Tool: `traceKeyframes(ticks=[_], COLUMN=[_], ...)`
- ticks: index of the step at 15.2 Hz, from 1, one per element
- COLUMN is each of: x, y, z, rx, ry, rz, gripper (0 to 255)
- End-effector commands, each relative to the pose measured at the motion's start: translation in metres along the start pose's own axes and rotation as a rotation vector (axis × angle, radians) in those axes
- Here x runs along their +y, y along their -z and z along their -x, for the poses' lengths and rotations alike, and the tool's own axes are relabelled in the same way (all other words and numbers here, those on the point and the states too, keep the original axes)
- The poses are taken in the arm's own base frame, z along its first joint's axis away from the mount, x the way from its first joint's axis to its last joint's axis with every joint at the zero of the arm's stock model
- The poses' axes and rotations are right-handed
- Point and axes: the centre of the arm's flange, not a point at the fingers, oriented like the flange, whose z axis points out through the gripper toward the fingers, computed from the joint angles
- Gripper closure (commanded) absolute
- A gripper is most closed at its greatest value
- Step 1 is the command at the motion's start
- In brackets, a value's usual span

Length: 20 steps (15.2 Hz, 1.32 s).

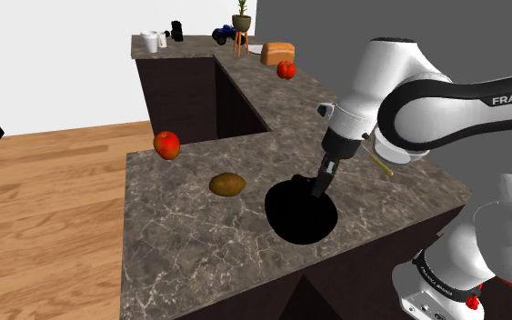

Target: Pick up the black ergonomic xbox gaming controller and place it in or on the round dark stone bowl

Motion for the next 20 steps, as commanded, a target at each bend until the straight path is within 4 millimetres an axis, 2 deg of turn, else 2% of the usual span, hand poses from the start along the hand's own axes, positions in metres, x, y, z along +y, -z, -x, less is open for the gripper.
traceKeyframes(ticks=[1,10,17,18,20], x=[0.001,0.006,0.006,0.006,0.005], y=[-0.011,-0.056,-0.056,-0.056,-0.056], z=[0.000,0.004,0.004,0.004,0.004], rx=[0.001,0.001,0.001,0.001,0.001], ry=[0.000,0.000,0.000,0.000,0.000], rz=[0.000,0.000,0.000,0.000,0.000], gripper=[255,255,255,0,0])
